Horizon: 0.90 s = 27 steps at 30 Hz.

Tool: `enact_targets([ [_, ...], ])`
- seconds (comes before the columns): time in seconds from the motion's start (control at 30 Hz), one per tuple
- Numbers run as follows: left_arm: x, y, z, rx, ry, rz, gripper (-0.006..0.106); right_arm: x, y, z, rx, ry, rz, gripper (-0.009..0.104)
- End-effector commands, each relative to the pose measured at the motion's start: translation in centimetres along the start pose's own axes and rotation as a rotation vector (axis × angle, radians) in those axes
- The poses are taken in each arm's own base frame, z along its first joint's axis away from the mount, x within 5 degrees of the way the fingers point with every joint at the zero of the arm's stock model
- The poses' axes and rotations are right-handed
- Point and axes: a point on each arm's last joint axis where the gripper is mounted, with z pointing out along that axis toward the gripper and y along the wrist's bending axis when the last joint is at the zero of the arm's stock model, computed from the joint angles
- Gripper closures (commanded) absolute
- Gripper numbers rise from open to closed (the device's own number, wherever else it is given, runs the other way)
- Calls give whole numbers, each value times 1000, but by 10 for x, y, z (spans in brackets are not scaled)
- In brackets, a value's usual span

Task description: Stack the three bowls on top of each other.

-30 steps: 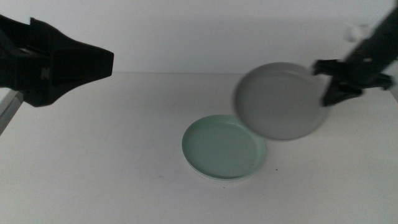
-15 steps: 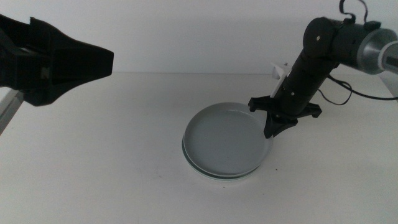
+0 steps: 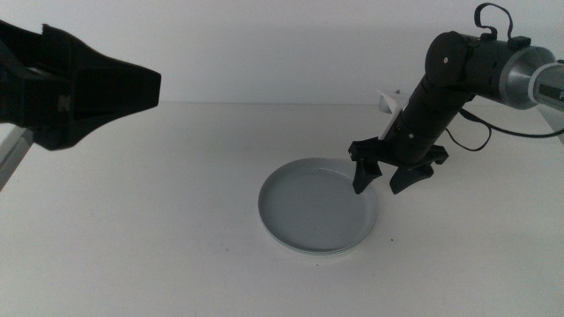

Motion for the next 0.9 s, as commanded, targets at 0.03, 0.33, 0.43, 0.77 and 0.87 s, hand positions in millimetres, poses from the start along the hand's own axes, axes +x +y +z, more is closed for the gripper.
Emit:
enact_targets([
  [0.03,-1,0,-1,-5,-17,-7,7,-2,3,-22,-7,-68,-67,29],
  [0.33,-1,0,-1,-5,-17,-7,7,18,-26,-135,-23,-310,-32,17],
  [0.43,-1,0,-1,-5,-17,-7,7,38,-28,-173,-10,-406,-34,17],
  [0.77,-2,9,-2,-100,-90,34,7,120,-21,-225,105,-682,-22,17],
  [0.87,-6,17,-8,-199,-323,36,7,143,-20,-228,119,-757,-26,17],
])
